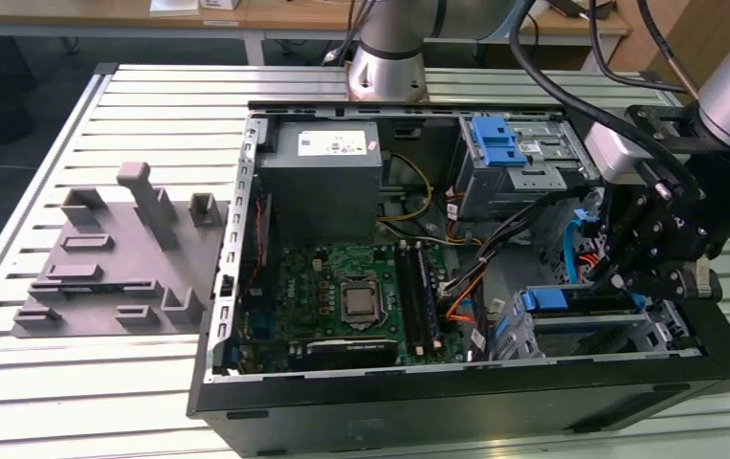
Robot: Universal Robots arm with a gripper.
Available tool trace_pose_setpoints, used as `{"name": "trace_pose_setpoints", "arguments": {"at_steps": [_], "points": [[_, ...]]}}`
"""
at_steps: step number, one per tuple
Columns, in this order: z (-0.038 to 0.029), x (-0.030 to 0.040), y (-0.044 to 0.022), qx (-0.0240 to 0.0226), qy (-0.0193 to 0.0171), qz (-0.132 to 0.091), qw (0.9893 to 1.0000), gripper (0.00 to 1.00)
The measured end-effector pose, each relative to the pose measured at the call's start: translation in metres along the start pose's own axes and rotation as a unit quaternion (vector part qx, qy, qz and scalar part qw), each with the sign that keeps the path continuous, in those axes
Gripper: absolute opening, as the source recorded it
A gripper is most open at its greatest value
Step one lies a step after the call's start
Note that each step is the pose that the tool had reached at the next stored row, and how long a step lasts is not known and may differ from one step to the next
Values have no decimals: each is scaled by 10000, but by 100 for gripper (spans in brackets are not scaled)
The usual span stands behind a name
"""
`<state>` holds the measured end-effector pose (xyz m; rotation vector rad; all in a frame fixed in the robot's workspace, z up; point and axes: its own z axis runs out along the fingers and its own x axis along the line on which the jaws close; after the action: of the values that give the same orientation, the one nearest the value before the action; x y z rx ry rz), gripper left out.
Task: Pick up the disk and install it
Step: 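Insert the first disk wire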
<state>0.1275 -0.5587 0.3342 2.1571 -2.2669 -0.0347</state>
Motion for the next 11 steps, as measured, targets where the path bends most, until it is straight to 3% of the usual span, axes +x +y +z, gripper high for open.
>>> {"name": "trace_pose_setpoints", "arguments": {"at_steps": [11], "points": [[27,0,-8,-13,1,0,10000,16]]}}
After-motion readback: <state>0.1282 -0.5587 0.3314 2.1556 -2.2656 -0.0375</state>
